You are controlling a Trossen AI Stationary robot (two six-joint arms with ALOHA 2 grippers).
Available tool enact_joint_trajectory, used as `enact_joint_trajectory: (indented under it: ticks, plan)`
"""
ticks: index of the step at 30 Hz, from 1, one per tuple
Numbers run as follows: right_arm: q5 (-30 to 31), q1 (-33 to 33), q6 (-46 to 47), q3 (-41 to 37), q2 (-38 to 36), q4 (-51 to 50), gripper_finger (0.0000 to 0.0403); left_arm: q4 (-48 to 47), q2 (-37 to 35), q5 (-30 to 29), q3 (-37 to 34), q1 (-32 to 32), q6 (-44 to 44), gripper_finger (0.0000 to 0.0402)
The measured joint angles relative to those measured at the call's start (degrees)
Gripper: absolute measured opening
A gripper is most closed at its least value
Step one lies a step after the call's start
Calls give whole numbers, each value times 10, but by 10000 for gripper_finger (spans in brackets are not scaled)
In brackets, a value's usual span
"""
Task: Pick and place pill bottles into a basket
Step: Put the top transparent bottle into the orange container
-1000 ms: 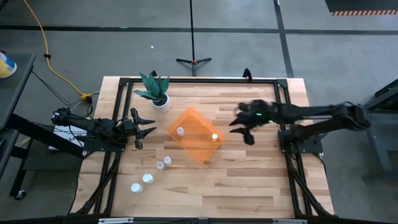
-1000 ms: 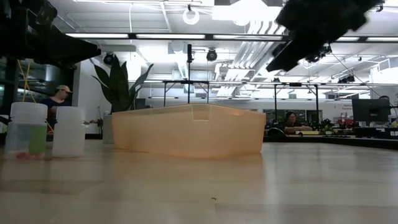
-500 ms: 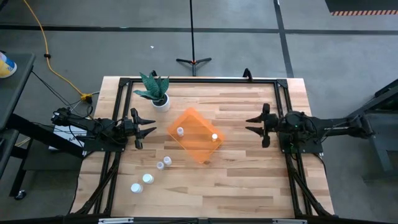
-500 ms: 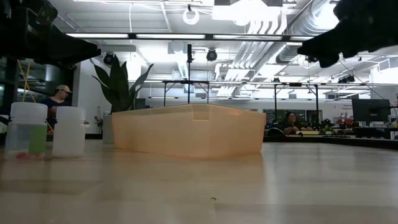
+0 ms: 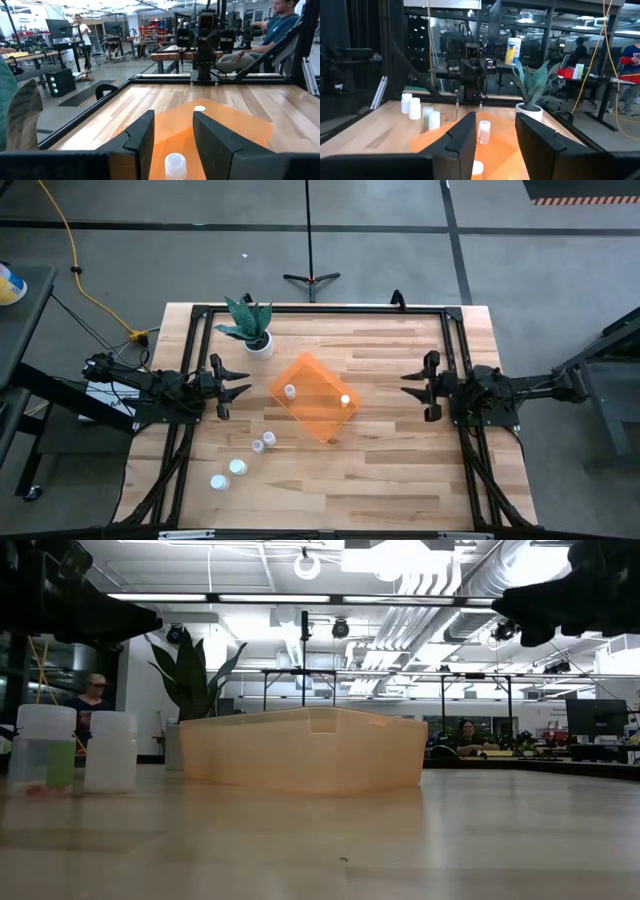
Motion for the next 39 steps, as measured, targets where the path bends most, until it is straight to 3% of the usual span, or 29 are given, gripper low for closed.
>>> enact_joint_trajectory:
  ticks: [10, 19, 24, 29, 32, 39]
  plan:
    - [7, 0, -25, 0, 1, -9, 129, 18, 0, -6, 0, 0, 3, 173]
    - [7, 0, -30, 0, 1, -10, 129, 125, 9, 12, 7, 0, -1, 268]
    - [7, 0, -30, 0, 1, -10, 129, 134, 87, 78, 51, 0, -26, 279]
    - [7, 0, -30, 0, 1, -13, 129, 126, 241, 113, 135, 0, -56, 280]
    - [7, 0, -46, 0, 1, -23, 129, 45, 348, 140, 232, 0, -94, 280]
    - [7, 0, -82, 0, 1, -42, 129, -344, 579, 166, 528, 0, -240, 280]
